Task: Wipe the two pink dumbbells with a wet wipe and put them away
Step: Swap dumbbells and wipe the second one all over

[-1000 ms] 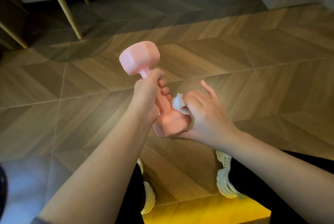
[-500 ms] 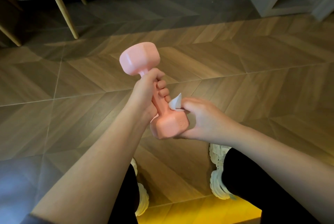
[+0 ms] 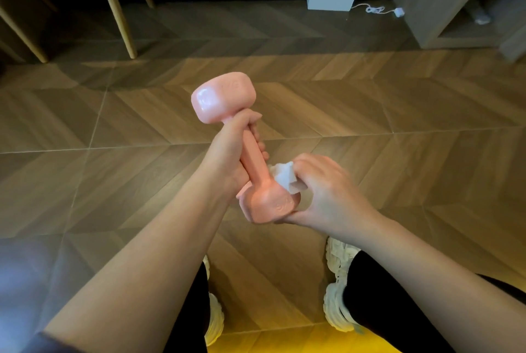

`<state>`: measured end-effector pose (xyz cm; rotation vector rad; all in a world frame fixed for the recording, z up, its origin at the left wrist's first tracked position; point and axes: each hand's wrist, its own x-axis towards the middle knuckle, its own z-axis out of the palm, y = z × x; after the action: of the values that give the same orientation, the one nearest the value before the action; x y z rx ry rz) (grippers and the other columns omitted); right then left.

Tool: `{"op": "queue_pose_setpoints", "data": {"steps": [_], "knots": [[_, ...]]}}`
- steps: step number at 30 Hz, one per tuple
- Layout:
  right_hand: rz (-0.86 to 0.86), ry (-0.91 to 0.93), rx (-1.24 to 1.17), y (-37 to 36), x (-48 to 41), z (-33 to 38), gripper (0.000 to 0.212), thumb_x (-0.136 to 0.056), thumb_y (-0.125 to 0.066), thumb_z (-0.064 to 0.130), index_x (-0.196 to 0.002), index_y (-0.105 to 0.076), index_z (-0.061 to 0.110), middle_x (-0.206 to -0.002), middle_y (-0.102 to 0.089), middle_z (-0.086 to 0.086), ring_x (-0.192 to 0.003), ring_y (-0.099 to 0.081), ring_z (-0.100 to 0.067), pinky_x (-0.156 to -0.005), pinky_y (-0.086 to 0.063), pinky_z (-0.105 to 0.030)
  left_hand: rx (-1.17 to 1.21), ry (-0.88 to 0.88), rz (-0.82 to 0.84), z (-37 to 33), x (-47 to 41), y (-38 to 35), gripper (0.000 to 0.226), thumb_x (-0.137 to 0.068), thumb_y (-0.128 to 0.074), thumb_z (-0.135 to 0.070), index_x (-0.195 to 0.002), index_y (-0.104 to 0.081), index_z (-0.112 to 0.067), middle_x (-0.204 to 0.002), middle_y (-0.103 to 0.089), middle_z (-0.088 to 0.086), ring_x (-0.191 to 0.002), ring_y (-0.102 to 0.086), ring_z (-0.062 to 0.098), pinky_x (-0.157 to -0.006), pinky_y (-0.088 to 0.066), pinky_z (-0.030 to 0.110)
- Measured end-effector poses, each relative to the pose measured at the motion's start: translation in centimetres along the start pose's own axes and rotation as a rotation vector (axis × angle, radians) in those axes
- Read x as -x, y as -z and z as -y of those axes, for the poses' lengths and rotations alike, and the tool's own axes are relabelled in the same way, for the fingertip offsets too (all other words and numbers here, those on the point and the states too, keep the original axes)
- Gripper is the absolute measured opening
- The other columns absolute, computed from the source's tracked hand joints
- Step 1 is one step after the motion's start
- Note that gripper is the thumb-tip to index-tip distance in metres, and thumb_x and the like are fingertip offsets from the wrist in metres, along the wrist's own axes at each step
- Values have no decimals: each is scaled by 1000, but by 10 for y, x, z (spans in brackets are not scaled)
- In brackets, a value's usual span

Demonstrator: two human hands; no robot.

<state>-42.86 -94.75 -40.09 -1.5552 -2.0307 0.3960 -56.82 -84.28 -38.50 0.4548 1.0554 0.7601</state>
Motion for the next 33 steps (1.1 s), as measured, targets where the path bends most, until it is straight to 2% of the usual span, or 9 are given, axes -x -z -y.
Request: {"op": "queue_pose_setpoints", "data": {"steps": [5,11,14,18,23,27,29,31,33], "knots": [[168,-74,-88,2,-1,1,55,-58,-87,56,-94,-59,25,-95,-58,19,-90,-53,-4,-83,-35,-22,55,40,-6,5,-2,-1,25,-86,-63,-22,-71,-44,-15,-56,-39,0,-49,-38,16,-42,-35,22],[78,-75,-24,6,-1,5,68,-51,-86,60,-92,-60,13,-87,-52,13,-84,-47,-5,-74,-32,-21,85,65,19,4,-2,-3,29,-87,-64,-23,-70,-40,-18,-54,-38,-2,-48,-35,14,-40,-33,22],[238,-165,-127,7,-1,5,62,-55,-90,51,-101,-64,19,-95,-62,13,-94,-55,-9,-86,-41,-27,77,57,27,6,-1,-6,29,-89,-61,-22,-71,-38,-18,-52,-36,-3,-48,-33,14,-40,-31,21],[106,-230,-190,7,1,9,64,-44,-88,59,-88,-50,31,-89,-53,14,-86,-55,-14,-80,-50,-40,103,80,77,2,2,-9,31,-90,-59,-24,-69,-37,-18,-52,-34,-4,-47,-30,12,-40,-29,20],[137,-261,-345,9,5,12,65,-51,-96,41,-103,-63,19,-96,-62,14,-90,-56,0,-77,-45,-14,101,84,83,1,0,-6,30,-89,-58,-23,-68,-38,-18,-51,-35,-4,-46,-31,12,-42,-31,20],[35,-267,-294,0,1,11,58,-49,-96,39,-88,-56,25,-90,-57,17,-86,-55,-4,-74,-46,-25,-42,13,39,1,-6,1,26,-71,-73,-27,-74,-50,-14,-61,-47,0,-62,-46,19,-65,-42,32],[-4,-208,-184,-7,-1,6,63,-51,-94,43,-78,-38,34,-84,-47,24,-78,-48,-1,-65,-41,-25,-62,43,35,0,-6,4,35,-62,-78,-27,-80,-51,-14,-65,-47,1,-70,-48,22,-74,-40,37],[-33,-104,-64,-13,0,1,72,-57,-91,47,-79,-24,36,-83,-35,22,-71,-36,-3,-58,-33,-28,-82,48,47,0,-6,6,39,-60,-78,-25,-84,-49,-15,-68,-45,2,-77,-49,24,-76,-41,39],[-62,-29,12,-17,0,-4,67,-60,-91,45,-85,-30,31,-88,-26,22,-73,-28,1,-56,-27,-24,-117,22,54,1,-6,6,39,-60,-77,-25,-86,-49,-17,-71,-45,2,-80,-50,25,-74,-42,38]]}}
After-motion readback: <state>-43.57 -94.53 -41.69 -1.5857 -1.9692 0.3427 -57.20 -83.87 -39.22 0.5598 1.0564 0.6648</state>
